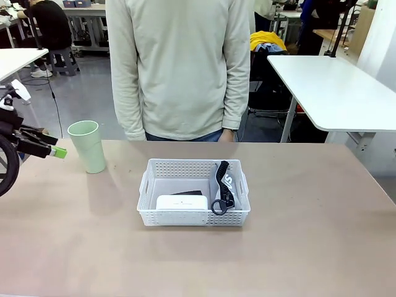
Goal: Efficiently arrange items inside the basket to fit them all.
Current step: Pick up the Reusable plastic cup and place it inside the Organizing basket.
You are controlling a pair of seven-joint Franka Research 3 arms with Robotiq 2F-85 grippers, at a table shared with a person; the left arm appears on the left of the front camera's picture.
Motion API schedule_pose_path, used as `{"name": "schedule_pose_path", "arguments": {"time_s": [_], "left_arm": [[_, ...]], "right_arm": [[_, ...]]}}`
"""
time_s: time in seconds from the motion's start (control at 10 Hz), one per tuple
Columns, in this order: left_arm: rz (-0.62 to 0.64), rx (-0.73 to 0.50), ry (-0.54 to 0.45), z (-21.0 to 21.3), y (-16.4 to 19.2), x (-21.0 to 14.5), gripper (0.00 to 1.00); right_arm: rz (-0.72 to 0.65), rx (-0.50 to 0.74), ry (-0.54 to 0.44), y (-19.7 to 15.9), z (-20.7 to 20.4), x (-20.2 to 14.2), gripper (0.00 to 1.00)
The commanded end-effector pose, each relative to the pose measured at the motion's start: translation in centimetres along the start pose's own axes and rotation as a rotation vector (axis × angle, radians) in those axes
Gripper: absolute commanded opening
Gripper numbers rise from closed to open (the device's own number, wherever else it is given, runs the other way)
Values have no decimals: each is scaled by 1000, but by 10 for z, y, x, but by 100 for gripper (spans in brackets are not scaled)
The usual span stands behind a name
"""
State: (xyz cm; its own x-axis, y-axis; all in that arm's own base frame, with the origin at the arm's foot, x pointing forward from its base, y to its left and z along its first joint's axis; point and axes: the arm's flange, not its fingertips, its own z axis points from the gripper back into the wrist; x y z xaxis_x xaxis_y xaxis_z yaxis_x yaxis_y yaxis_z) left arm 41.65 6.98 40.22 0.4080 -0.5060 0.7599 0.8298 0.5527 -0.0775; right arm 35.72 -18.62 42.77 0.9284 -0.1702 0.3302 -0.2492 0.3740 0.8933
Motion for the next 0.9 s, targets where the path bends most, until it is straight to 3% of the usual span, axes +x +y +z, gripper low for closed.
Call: {"name": "schedule_pose_path", "arguments": {"time_s": [0.0,0.3,0.5,0.8], "left_arm": [[-119,-142,-32,-1,41,-26,100],[-123,-168,-102,-10,53,-61,100],[-168,-91,-185,-35,78,-69,100],[-206,-71,-197,-68,116,-84,100]], "right_arm": [[12,14,-2,1,3,2,100],[12,14,-2,1,3,2,100],[12,14,-2,1,3,2,100],[12,14,-2,1,3,2,100]]}}
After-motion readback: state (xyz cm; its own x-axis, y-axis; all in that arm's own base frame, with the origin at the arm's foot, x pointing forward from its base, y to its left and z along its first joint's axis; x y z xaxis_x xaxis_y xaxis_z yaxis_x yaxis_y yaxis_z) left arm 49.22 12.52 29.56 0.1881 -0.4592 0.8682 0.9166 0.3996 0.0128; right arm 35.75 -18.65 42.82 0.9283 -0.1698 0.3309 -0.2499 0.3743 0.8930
